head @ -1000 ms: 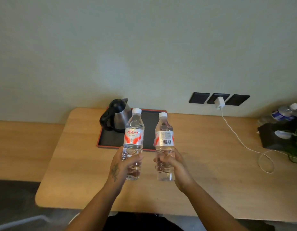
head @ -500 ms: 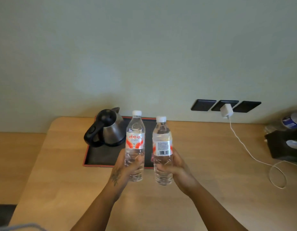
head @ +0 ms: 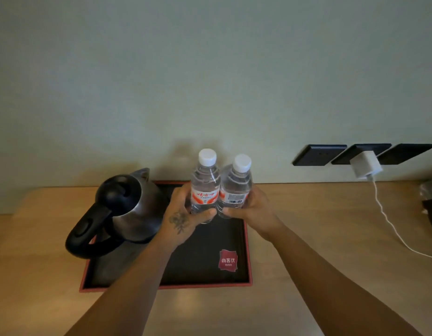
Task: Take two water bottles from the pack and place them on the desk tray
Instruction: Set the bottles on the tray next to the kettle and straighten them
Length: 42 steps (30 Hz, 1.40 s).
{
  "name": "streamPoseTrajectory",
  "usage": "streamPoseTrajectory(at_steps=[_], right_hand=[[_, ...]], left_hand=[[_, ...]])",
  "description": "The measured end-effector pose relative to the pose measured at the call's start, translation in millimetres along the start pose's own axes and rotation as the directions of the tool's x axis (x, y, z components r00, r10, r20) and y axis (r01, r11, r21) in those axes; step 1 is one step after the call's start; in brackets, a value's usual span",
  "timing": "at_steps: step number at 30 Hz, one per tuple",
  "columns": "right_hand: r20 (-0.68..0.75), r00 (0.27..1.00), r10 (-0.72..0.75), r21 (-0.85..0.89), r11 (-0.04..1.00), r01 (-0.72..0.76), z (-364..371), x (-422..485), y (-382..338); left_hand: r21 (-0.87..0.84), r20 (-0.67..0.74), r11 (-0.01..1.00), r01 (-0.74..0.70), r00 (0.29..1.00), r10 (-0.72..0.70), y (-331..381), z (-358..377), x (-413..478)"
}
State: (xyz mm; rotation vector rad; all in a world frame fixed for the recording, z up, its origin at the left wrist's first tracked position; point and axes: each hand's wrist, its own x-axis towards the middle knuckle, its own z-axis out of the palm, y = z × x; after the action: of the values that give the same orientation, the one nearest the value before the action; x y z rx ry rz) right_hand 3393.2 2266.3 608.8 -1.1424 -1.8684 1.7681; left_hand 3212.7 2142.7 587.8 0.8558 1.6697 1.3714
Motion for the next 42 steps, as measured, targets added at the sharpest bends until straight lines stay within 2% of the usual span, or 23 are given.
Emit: streamPoseTrajectory(at_steps=[3, 6, 12, 23, 27, 31, 34, 36, 38, 40, 42], right_hand=[[-0.033, 0.999, -0.012, -0.099, 0.995, 0.009, -5, 18, 8], [-0.060, 0.998, -0.009, -0.128, 0.992, 0.001, -11, 29, 16], [-0.050, 0.998, 0.026, -0.104, 0.994, -0.031, -18, 41, 22], [-0.053, 0.998, 0.045, -0.151, 0.987, -0.052, -13, 40, 30], [-0.072, 0.997, 0.036, -0.205, 0.977, -0.050, -16, 37, 20], [-0.121, 0.992, 0.019, -0.221, 0.974, -0.046, -32, 18, -8], [-0.103, 0.991, -0.089, -0.261, 0.964, 0.060, -50, 1, -35], [-0.054, 0.980, -0.189, -0.347, 0.924, 0.159, -60, -9, -56], [0.024, 0.955, -0.296, -0.467, 0.841, 0.273, -65, -17, -76], [0.098, 0.927, -0.362, -0.592, 0.728, 0.346, -63, -20, -95], [0.145, 0.908, -0.394, -0.679, 0.628, 0.381, -56, -20, -108]], left_hand=[[0.008, -0.039, 1.000, -0.025, 0.999, 0.026, -11, 3, 15], [0.002, -0.034, 0.999, -0.034, 0.999, 0.034, -21, 9, 25], [-0.009, -0.070, 1.000, -0.026, 0.997, 0.025, -26, 18, 37], [-0.024, -0.045, 1.000, -0.007, 0.999, 0.006, -25, 16, 33], [0.077, -0.058, 0.997, 0.005, 0.998, 0.000, -16, 17, 27], [0.141, -0.116, 0.985, 0.094, 0.990, -0.078, 13, 11, 18], [0.303, -0.146, 0.953, -0.003, 0.988, 0.050, 42, 2, 5], [0.415, -0.125, 0.900, -0.132, 0.972, 0.200, 64, -3, -3], [0.541, -0.053, 0.804, -0.247, 0.944, 0.326, 88, -6, -6], [0.611, 0.045, 0.724, -0.320, 0.927, 0.372, 110, -7, -5], [0.589, 0.112, 0.725, -0.357, 0.925, 0.364, 125, -6, -2]])
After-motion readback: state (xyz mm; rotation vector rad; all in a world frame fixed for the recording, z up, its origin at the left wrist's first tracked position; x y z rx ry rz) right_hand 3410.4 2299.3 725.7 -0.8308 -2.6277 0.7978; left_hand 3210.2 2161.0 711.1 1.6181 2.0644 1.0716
